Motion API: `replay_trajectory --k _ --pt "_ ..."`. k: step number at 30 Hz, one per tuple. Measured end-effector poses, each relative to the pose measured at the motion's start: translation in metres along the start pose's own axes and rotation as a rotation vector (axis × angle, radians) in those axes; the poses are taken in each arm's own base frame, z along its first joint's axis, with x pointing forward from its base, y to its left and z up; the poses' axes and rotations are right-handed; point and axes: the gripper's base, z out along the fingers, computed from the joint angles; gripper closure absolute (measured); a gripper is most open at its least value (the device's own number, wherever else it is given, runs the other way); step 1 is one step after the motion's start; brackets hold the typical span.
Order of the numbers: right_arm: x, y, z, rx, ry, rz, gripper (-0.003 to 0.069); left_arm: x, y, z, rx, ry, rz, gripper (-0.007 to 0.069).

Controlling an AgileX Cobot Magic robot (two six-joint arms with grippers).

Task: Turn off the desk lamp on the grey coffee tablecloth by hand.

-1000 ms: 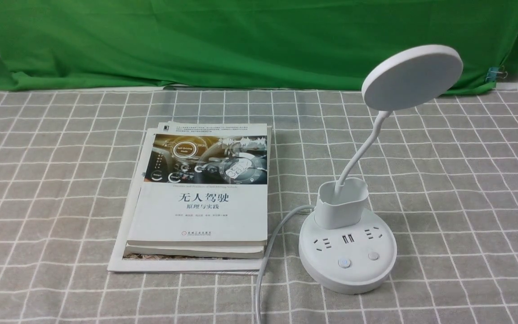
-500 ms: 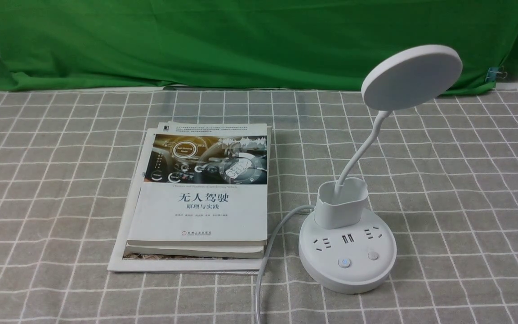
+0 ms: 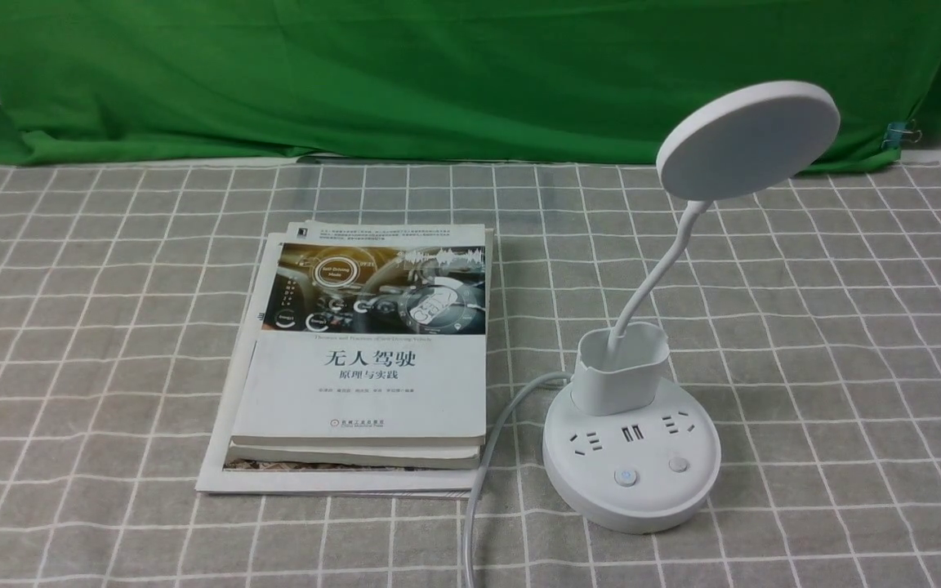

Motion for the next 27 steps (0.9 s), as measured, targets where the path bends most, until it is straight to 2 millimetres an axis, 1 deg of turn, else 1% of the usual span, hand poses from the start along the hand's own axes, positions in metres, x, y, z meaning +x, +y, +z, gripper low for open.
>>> replay_trajectory --k 12,15,16,18,20,21,22,24,26,27 --pt "0.001 0.0 0.0 0.001 -0.002 0.001 0.057 0.0 0.0 0.0 0.0 0.0 0.0 0.0624" --pt "0.016 0.0 -0.004 0.018 -0.025 0.001 0.056 0.0 0.0 0.0 0.0 0.0 0.0 0.0624" --pt "0.017 0.0 -0.004 0.019 -0.019 0.002 0.056 0.0 0.0 0.0 0.0 0.0 0.0 0.0624" --pt "0.037 0.0 -0.006 0.035 -0.074 0.002 0.0554 0.0 0.0 0.0 0.0 0.0 0.0 0.0624" --pt "0.059 0.0 -0.002 0.043 -0.077 0.004 0.0549 0.0 0.0 0.0 0.0 0.0 0.0 0.0624" --pt "0.066 0.0 -0.001 0.045 -0.079 0.004 0.0546 0.0 0.0 0.0 0.0 0.0 0.0 0.0624" --pt "0.081 0.001 0.003 0.047 -0.05 0.006 0.054 0.0 0.0 0.0 0.0 0.0 0.0 0.0624" --pt "0.093 0.001 0.004 0.042 0.006 0.007 0.0534 0.0 0.0 0.0 0.0 0.0 0.0 0.0624" --pt "0.098 0.002 0.005 0.035 0.05 0.021 0.053 0.0 0.0 0.0 0.0 0.0 0.0 0.0624" --pt "0.101 0.002 0.005 0.032 0.065 0.059 0.0526 0.0 0.0 0.0 0.0 0.0 0.0 0.0624"
